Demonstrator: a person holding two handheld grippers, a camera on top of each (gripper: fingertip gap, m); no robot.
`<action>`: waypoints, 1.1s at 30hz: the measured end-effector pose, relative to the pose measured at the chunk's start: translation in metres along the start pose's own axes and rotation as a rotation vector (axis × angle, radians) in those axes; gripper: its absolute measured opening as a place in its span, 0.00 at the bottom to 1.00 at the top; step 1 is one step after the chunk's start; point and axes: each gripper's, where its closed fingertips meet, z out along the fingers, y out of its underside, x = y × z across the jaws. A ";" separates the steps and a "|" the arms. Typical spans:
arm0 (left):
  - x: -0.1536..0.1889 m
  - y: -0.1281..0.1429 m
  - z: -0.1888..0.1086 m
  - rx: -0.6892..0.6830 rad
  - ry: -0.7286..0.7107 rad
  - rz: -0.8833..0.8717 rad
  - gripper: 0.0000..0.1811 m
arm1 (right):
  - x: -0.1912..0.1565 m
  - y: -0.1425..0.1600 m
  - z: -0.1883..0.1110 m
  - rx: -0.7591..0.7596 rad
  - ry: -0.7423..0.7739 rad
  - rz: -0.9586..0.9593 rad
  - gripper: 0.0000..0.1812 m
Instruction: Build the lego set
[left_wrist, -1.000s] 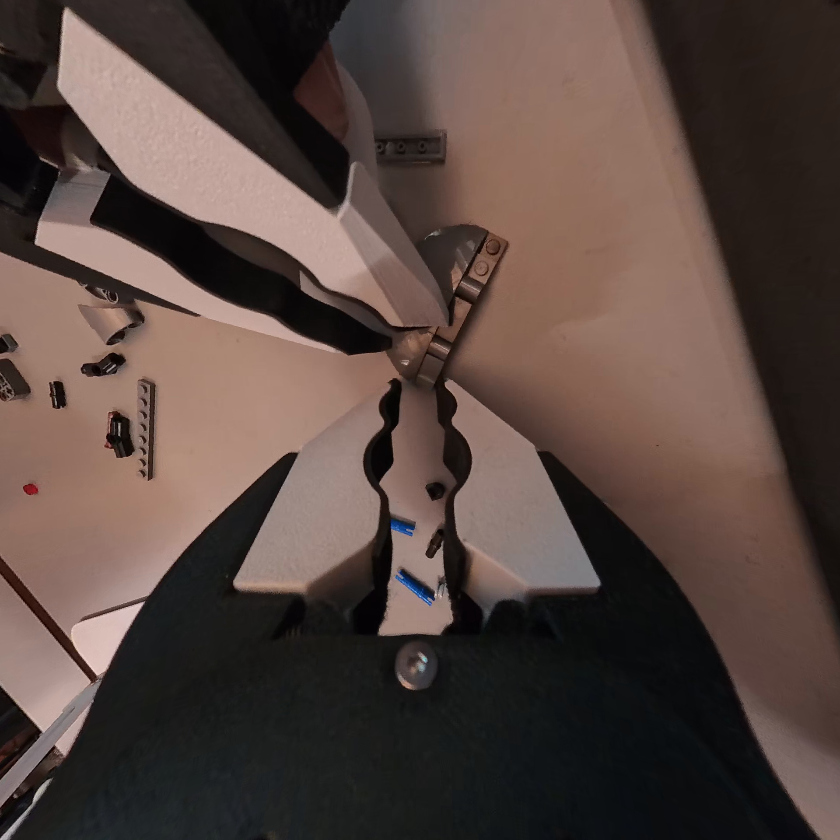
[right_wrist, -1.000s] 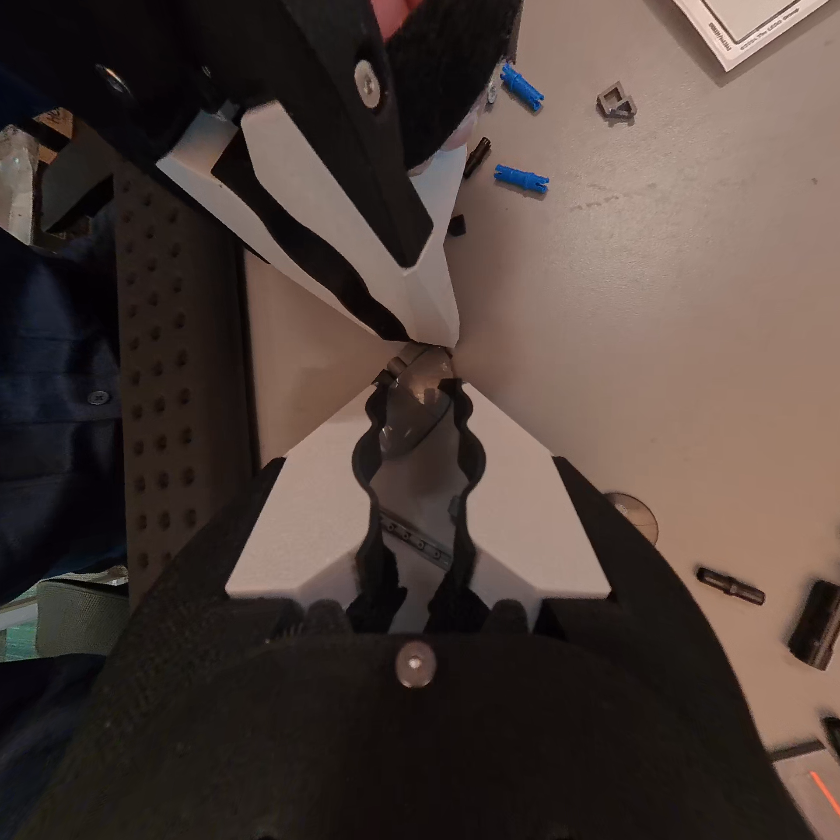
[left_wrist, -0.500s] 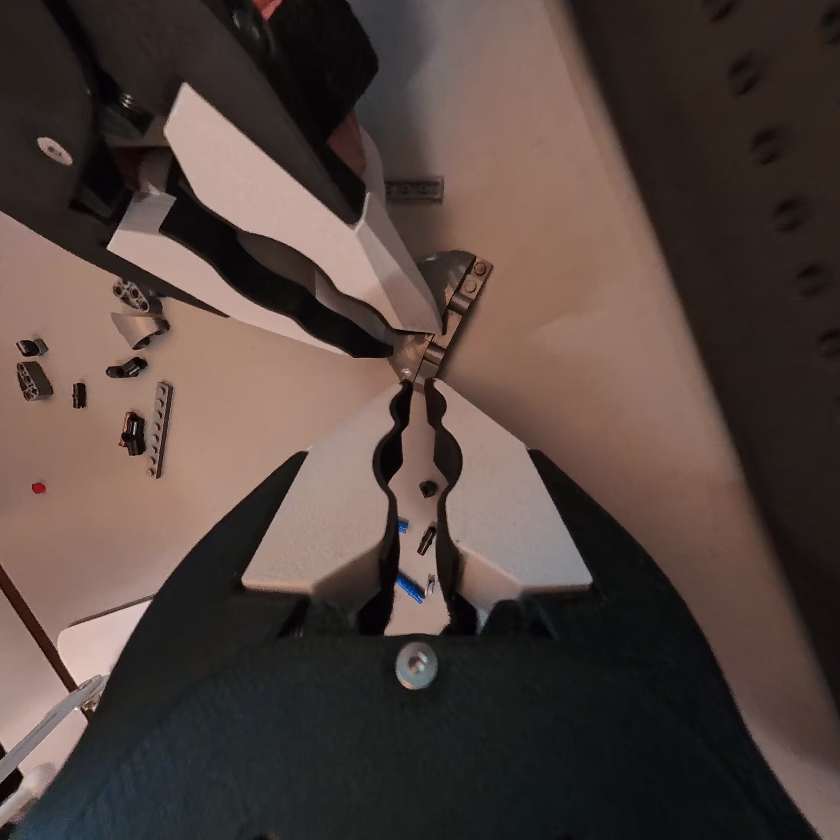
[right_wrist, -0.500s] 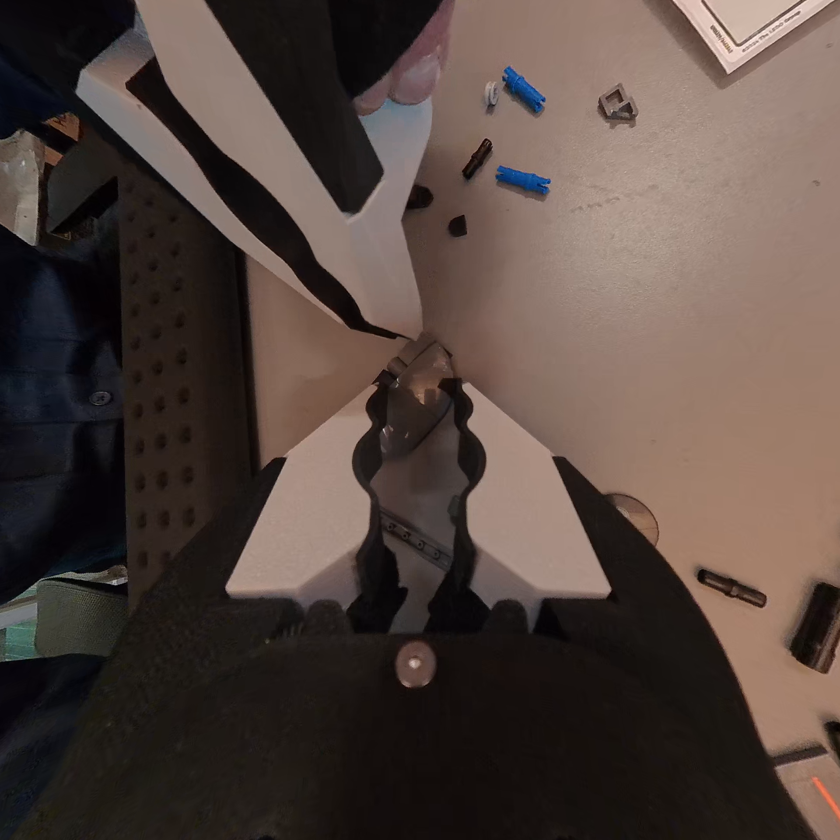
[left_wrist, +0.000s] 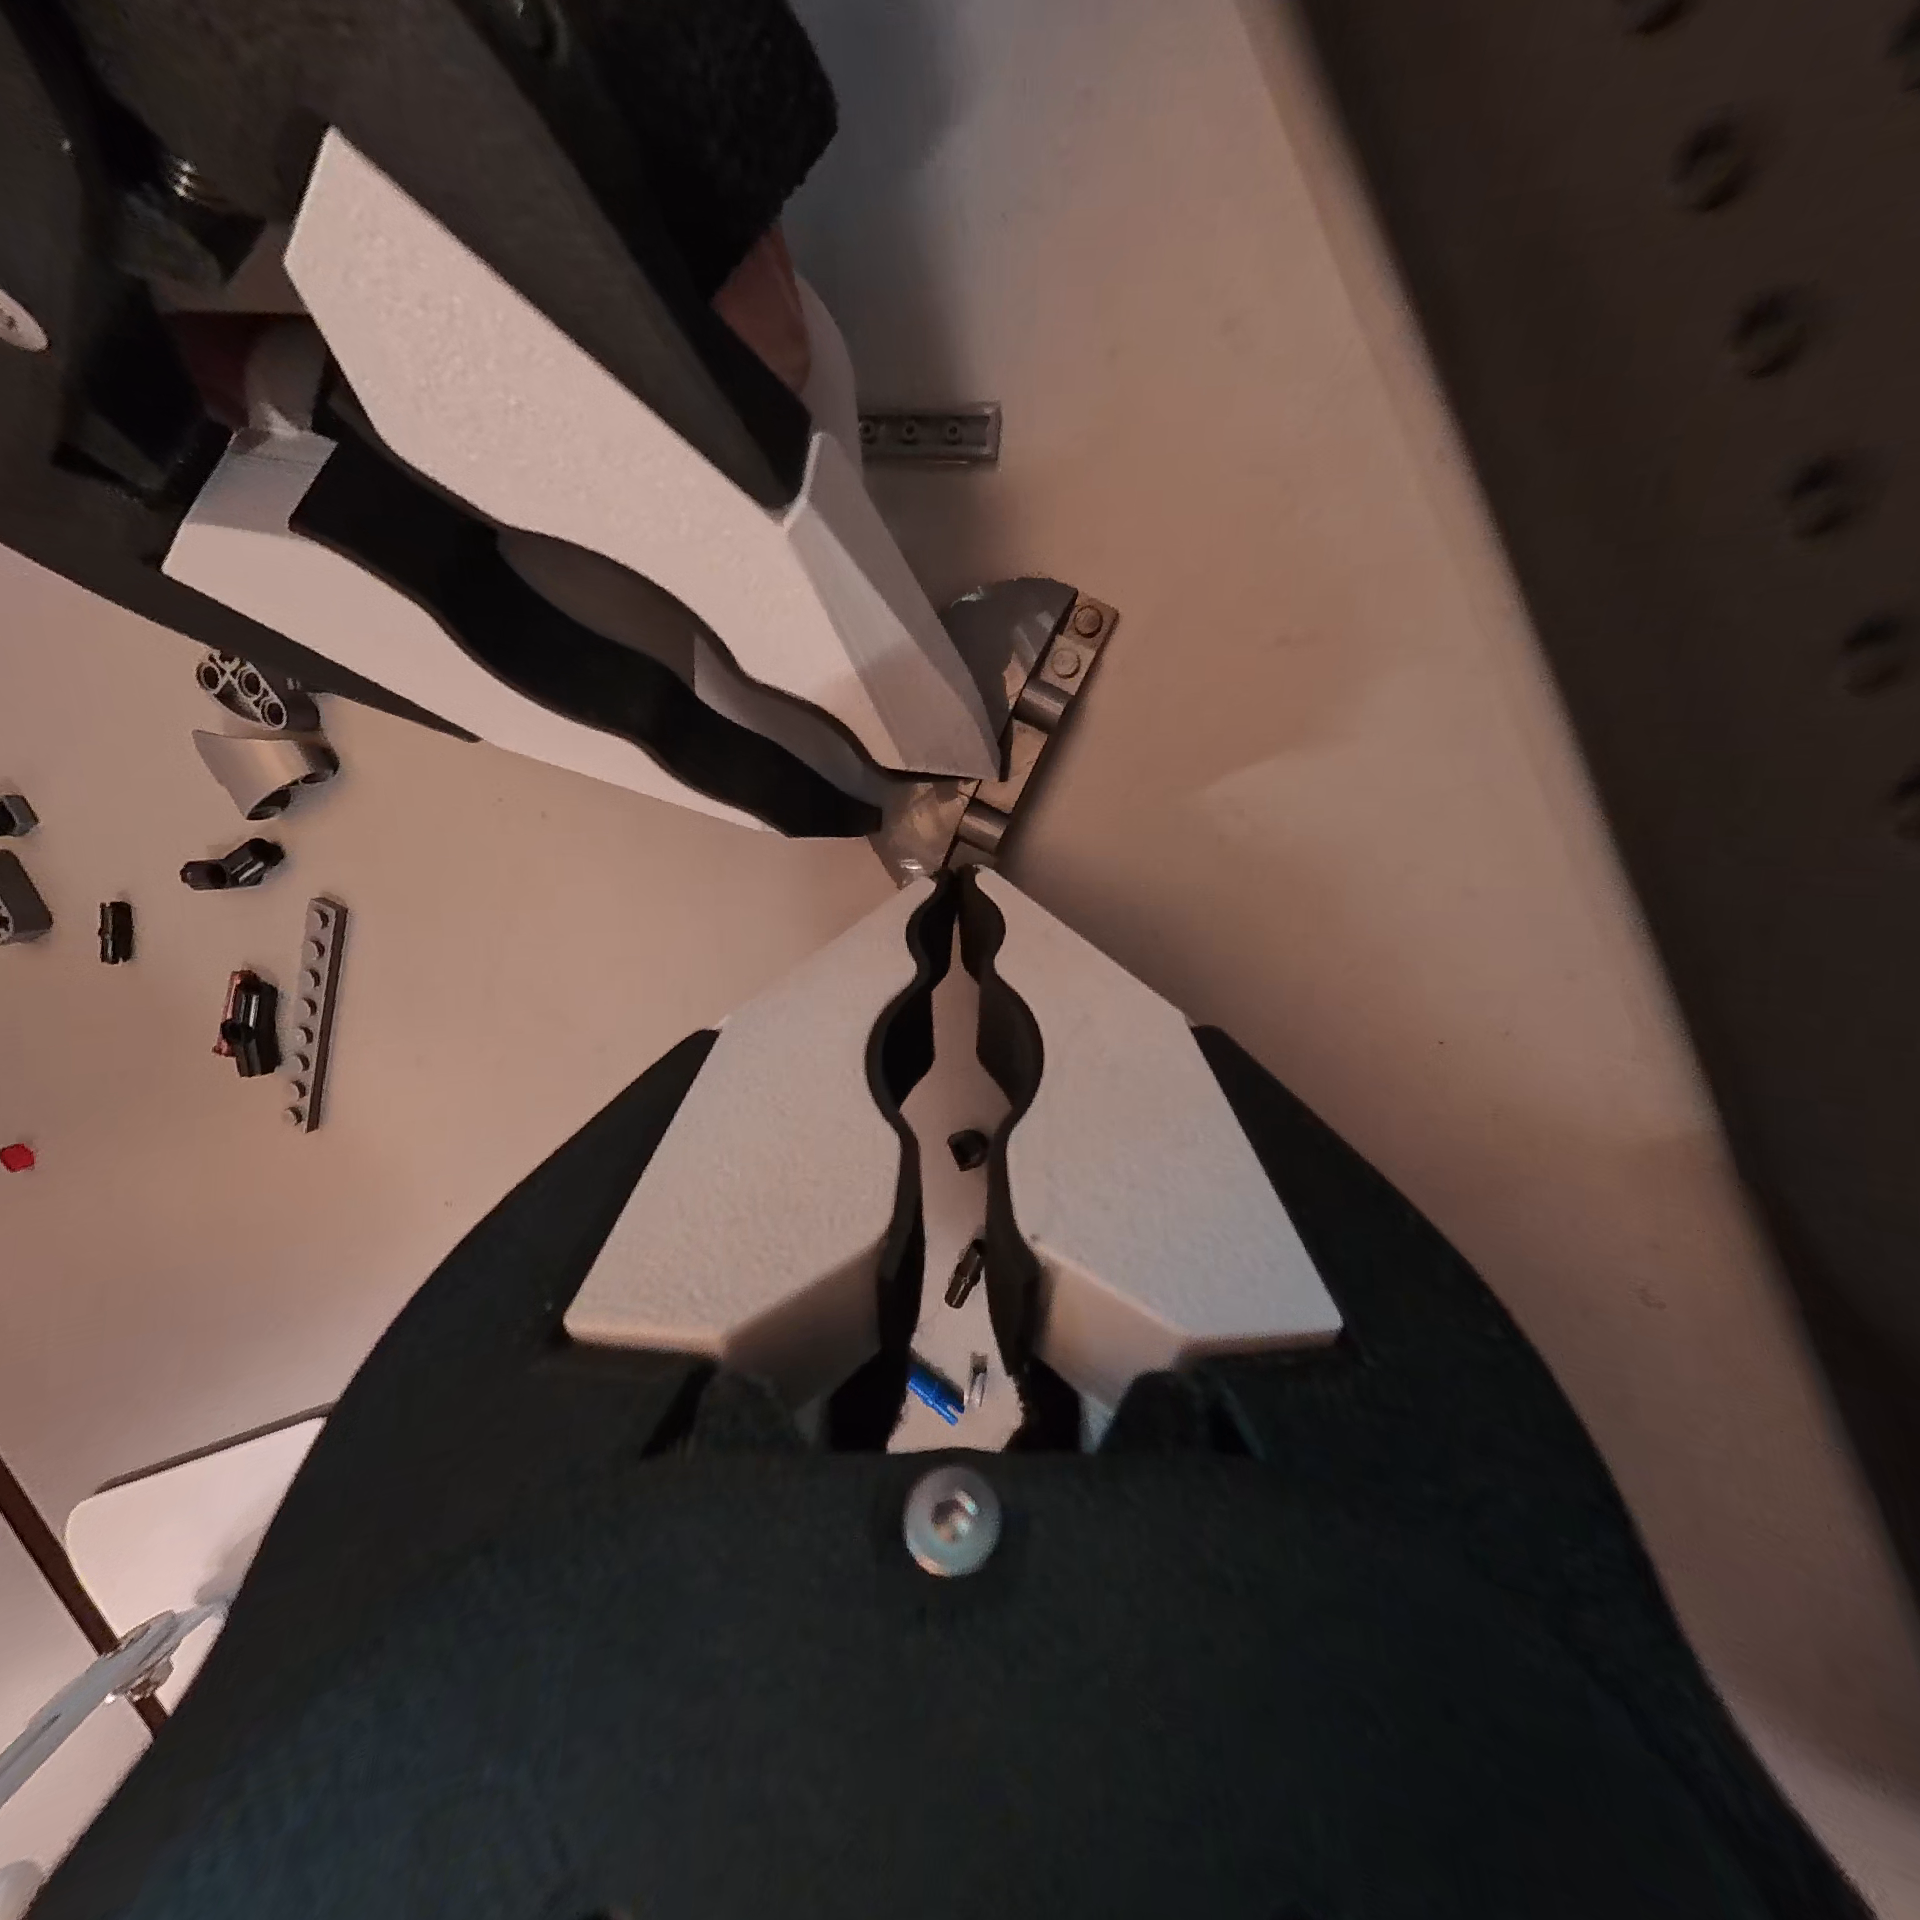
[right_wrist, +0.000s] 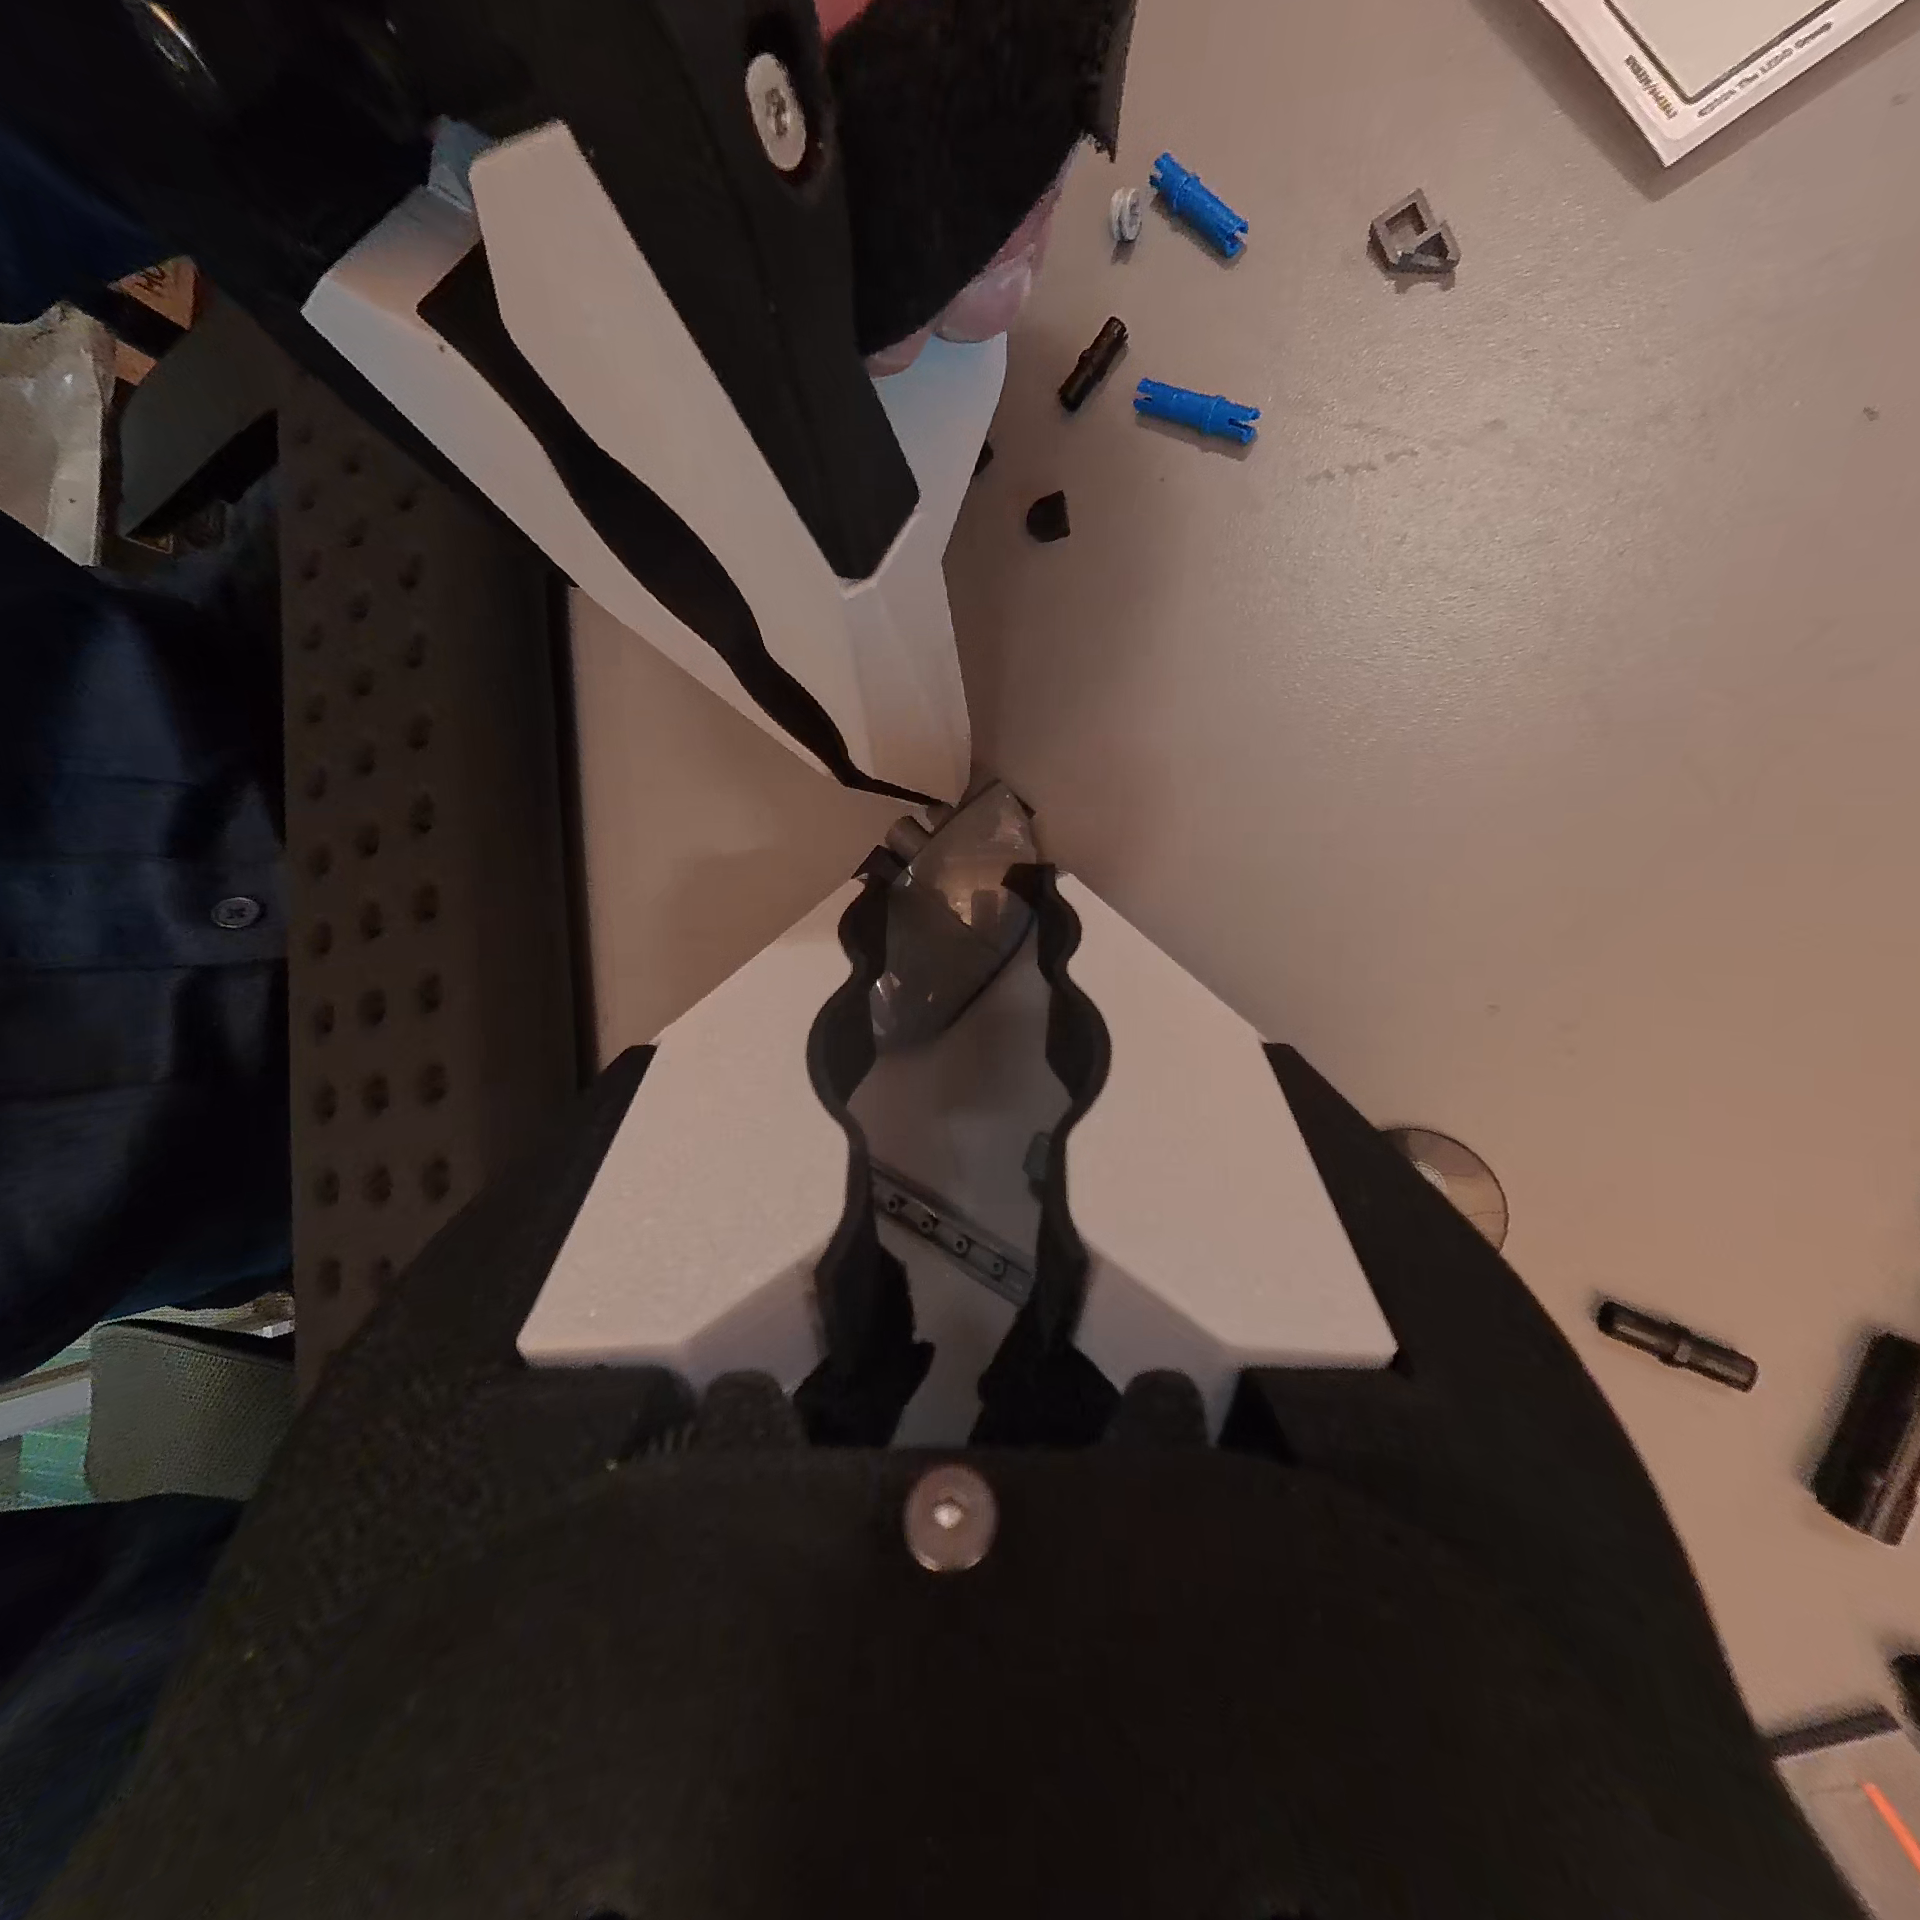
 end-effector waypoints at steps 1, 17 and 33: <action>0.000 0.000 0.000 0.001 0.000 -0.001 0.00 | 0.000 0.000 0.000 0.000 0.000 0.000 0.15; -0.005 0.001 0.002 0.009 -0.016 -0.021 0.00 | 0.000 0.000 0.000 0.005 -0.009 0.005 0.15; -0.003 -0.004 0.003 0.015 -0.044 -0.020 0.00 | -0.002 0.000 0.001 0.003 -0.029 0.013 0.14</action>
